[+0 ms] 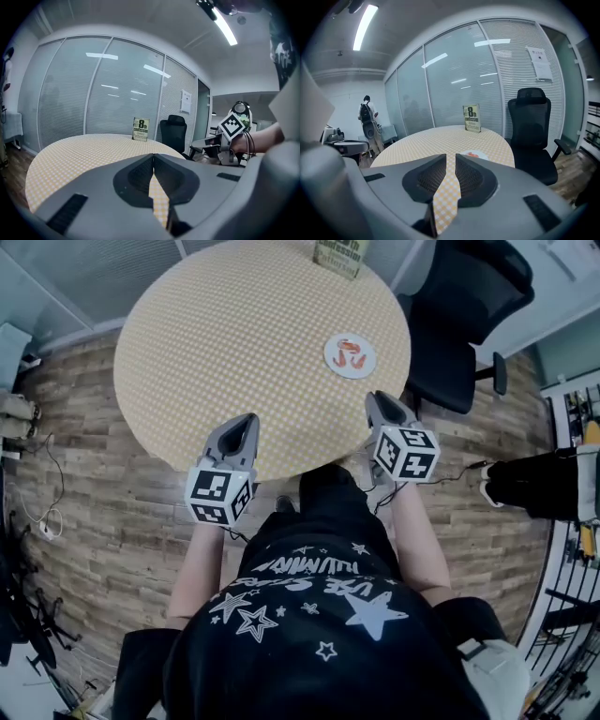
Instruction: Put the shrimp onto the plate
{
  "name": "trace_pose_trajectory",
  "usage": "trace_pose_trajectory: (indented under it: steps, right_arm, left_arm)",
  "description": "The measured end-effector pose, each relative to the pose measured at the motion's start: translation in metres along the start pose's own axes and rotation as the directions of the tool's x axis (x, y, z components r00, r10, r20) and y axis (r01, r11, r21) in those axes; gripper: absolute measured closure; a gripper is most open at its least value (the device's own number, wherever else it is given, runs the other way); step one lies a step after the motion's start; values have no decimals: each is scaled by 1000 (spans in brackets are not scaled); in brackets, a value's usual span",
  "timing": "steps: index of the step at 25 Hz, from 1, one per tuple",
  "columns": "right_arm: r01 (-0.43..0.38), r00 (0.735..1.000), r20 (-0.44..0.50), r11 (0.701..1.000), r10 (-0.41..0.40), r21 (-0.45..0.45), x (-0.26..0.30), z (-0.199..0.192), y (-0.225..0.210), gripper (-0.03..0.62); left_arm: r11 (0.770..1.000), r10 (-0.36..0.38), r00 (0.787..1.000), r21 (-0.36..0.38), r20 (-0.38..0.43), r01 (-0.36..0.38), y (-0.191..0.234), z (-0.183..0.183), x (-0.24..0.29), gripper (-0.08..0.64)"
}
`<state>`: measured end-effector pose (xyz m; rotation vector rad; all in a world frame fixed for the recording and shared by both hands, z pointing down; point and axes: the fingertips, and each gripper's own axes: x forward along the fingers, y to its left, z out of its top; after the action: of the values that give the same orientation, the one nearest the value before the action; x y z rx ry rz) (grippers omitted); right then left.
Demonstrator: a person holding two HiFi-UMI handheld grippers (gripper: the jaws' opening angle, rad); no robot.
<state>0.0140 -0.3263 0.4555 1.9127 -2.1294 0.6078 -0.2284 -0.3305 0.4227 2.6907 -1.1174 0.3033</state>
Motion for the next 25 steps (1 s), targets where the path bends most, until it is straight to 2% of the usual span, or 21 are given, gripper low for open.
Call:
trace_pose_trajectory:
  steps: [6, 11, 16, 20, 25]
  right_arm:
    - [-78, 997, 8, 996, 79, -47, 11, 9, 18, 522]
    - [-113, 993, 27, 992, 115, -52, 9, 16, 12, 522]
    - [-161, 987, 1, 986, 162, -48, -24, -2, -19, 522]
    - [-165, 986, -2, 986, 165, -23, -53, -12, -57, 526]
    - [-199, 980, -5, 977, 199, -77, -89, -20, -94, 531]
  left_arm:
    - [998, 64, 998, -8, -1, -64, 6, -8, -10, 551]
    - [996, 92, 996, 9, -15, -92, -7, -12, -4, 551]
    - [992, 123, 992, -1, -12, -123, -52, -10, 3, 551]
    - [992, 128, 992, 6, -8, -128, -97, -8, 10, 551]
    - [988, 149, 989, 35, 24, -149, -157, -1, 18, 551]
